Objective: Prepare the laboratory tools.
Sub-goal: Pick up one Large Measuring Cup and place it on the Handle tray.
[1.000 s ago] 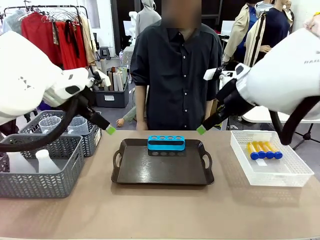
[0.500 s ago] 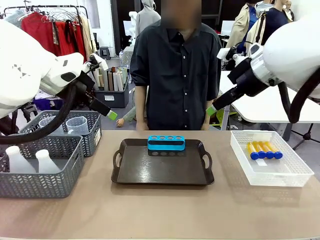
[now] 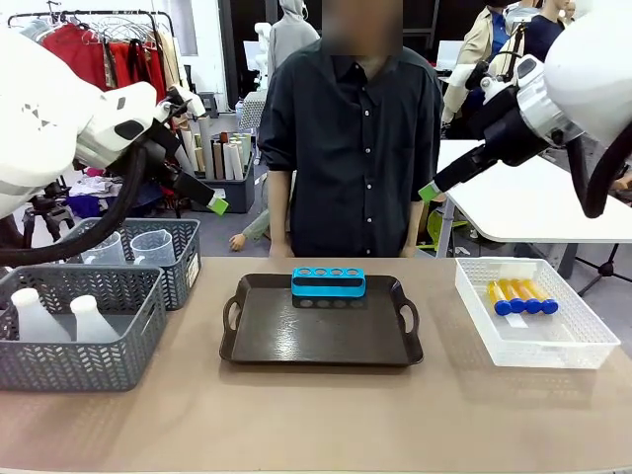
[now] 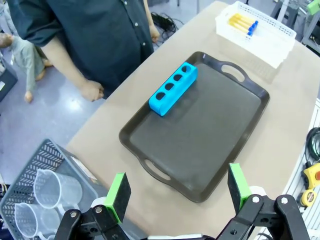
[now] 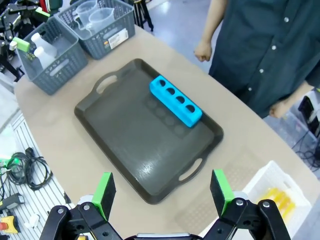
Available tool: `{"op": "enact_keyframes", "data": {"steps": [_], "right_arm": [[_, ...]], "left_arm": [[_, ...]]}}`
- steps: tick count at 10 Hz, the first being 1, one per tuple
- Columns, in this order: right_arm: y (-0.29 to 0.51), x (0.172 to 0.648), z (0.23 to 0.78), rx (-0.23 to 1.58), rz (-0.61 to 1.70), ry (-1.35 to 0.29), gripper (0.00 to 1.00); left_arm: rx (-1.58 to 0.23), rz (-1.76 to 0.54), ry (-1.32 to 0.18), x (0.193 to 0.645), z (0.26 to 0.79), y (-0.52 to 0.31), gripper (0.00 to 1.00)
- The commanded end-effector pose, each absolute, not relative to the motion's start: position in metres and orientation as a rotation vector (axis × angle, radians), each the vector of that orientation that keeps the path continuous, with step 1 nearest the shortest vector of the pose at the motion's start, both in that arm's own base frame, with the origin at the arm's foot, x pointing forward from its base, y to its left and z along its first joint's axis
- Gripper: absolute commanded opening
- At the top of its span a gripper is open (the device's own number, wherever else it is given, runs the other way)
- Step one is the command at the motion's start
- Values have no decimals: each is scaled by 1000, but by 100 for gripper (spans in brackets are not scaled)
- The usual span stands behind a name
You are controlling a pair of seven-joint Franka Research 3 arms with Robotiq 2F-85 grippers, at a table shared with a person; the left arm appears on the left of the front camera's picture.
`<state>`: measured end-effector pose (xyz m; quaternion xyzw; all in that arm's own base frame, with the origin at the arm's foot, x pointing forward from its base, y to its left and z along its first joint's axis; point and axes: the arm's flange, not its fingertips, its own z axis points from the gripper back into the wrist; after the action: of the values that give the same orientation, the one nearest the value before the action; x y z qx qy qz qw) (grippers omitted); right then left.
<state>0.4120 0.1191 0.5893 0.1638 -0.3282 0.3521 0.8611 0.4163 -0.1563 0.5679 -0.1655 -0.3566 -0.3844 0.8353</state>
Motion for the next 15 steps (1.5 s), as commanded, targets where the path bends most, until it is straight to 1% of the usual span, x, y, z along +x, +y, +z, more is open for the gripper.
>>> {"op": "enact_keyframes", "data": {"steps": [1,2,15], "right_arm": [[120,413,584,333,776,-748,100],[119,412,589,344,739,-689,100],[119,412,589,344,739,-689,100]], "left_arm": [[-358,-826,-771,421,563,-155,100],[-351,-814,-755,416,568,-156,100],[-338,-817,-753,416,567,-158,100]]}}
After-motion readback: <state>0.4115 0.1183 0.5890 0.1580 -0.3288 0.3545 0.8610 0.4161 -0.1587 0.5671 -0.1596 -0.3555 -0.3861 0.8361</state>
